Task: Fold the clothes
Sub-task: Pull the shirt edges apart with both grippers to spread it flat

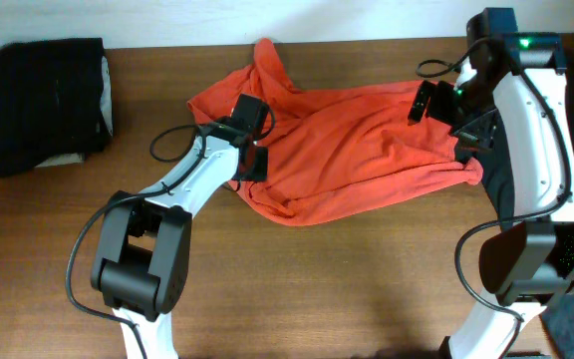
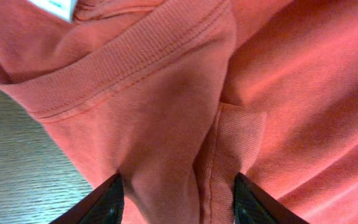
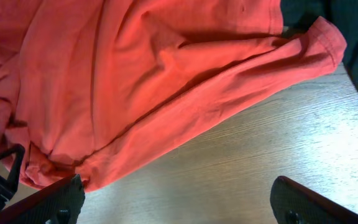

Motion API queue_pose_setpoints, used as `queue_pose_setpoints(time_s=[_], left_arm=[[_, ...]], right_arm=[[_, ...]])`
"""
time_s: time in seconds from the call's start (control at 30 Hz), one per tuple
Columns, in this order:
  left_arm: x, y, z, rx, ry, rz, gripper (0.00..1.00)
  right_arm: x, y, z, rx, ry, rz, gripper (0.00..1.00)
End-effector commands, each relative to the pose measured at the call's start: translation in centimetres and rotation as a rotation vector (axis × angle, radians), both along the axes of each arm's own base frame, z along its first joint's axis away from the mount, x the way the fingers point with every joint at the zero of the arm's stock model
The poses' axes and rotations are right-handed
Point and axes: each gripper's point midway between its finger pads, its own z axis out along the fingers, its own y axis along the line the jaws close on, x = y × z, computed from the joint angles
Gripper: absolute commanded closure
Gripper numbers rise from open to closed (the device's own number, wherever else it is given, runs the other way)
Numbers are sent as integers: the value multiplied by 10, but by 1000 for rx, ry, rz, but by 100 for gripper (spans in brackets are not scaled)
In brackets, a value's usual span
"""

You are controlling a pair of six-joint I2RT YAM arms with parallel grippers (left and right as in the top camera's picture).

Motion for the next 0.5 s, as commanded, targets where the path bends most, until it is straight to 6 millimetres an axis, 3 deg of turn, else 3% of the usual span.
queue_pose_setpoints(time_s=[0.0,0.03,0.1,0.13,0.2,0.27,0.3,0.33,0.37,0.4,0.47], left_arm=[[1,12,-3,44,7,20,85],[-1,18,-3,67,15,30,100],[-11,43,6,184,40,74,100],[-21,75,24,268,63,177,99],[-31,111,49,283,80,279,99],[-54,155,59,302,162,392,99],[-67,173,58,311,214,453,92],[-80,193,59,327,267,498,78],[-87,212,61,336,290,547,45],[-92,226,59,311,310,596,35],[-99,228,55,215,354,637,30]], right_arm=[[-1,8,-6,-32,12,37,1],[-3,11,-17,-32,30,46,1],[-7,12,-31,-31,57,47,1],[-8,12,-43,-30,73,45,1],[-14,12,-63,-25,106,45,1],[-29,13,-87,-20,167,42,1],[-33,14,-97,-15,186,33,1],[-44,18,-115,12,223,15,1],[-51,22,-127,36,245,16,1],[-60,24,-141,45,268,16,1],[-69,27,-157,67,284,16,1]])
